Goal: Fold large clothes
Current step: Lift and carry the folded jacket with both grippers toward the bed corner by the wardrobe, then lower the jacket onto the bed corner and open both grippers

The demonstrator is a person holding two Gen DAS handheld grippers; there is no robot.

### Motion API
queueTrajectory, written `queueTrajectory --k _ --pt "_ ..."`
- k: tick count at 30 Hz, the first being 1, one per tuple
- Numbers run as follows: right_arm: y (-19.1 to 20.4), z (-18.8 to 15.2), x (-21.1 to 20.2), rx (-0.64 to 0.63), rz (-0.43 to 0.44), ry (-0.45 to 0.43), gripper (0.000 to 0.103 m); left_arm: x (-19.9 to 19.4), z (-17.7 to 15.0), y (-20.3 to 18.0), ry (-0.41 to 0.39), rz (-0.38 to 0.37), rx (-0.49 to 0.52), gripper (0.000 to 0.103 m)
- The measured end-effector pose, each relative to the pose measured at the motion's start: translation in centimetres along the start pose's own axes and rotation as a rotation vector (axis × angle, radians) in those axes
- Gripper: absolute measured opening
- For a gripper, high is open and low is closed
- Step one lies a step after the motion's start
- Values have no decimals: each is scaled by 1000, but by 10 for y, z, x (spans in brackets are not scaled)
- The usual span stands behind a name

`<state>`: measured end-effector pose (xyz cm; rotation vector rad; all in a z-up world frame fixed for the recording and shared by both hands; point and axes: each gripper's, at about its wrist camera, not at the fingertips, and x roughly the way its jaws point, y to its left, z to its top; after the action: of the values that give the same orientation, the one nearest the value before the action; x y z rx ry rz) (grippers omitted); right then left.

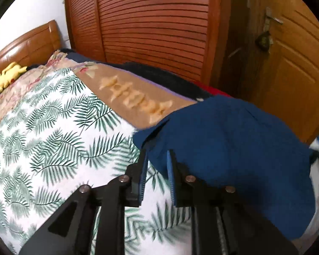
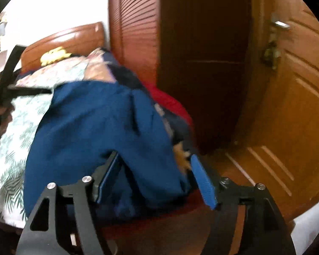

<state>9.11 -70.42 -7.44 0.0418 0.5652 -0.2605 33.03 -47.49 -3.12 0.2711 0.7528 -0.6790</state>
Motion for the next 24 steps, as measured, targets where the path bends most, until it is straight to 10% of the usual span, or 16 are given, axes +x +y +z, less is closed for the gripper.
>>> queueTrajectory --k 5,11,15,24 --pt "32 13 -23 -50 83 -76 70 -31 -30 -1 -12 -45 27 26" --pt "85 -10 -9 -92 214 27 62 -60 -57 -8 -29 -86 49 31" --pt "90 -54 28 -81 175 183 61 -79 -74 -18 -46 -104 73 35" --pt "90 -58 14 -66 87 155 61 -116 -100 -36 -97 -117 95 38"
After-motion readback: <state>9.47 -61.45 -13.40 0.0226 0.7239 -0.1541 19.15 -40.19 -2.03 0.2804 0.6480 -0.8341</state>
